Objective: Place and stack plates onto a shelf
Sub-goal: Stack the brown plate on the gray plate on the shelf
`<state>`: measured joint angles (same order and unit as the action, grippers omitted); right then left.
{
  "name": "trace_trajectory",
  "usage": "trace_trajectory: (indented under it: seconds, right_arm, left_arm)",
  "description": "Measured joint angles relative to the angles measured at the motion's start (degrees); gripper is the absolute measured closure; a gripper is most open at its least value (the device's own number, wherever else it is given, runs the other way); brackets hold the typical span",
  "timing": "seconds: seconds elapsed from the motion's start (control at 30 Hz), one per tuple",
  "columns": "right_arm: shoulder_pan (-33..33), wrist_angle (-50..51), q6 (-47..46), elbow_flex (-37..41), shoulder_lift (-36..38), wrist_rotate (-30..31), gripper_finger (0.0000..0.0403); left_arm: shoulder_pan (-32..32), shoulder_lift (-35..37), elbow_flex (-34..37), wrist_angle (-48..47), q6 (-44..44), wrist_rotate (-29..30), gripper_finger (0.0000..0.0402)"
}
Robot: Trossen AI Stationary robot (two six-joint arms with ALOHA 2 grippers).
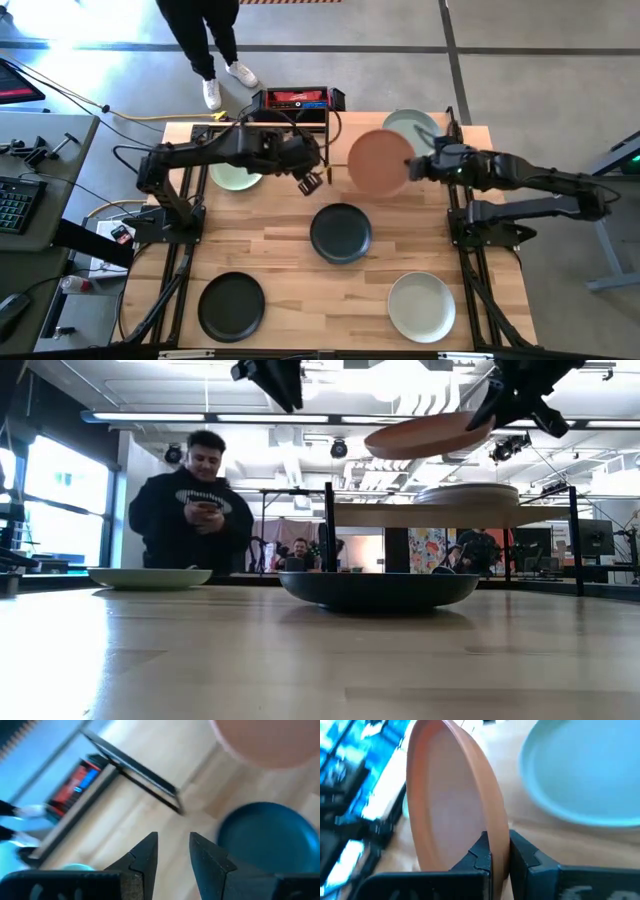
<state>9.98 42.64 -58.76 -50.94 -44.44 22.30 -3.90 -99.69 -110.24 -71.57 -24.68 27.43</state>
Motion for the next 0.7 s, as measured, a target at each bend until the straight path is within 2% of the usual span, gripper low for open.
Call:
trace_trajectory:
  seconds: [0.17,0.43,0.7]
  right_arm:
    - [6.4,0.8,-2.8,0.0,2.7,0.2,0.0392]
    - [15.6,4.1,-9.4,0.0,3.7,-0.4,0.0391]
    - [19.1,4.4,-15.9,0.0,4.0,-2.4,0.0391]
  left_arm:
    - [-2.6,2.9,0.0,-2.4,5.2,4.3,0.0302]
    - [-7.8,9.1,0.0,-6.2,11.2,4.9,0.0302]
    - [-12.1,16.8,0.0,-11.7,12.1,4.9,0.0302]
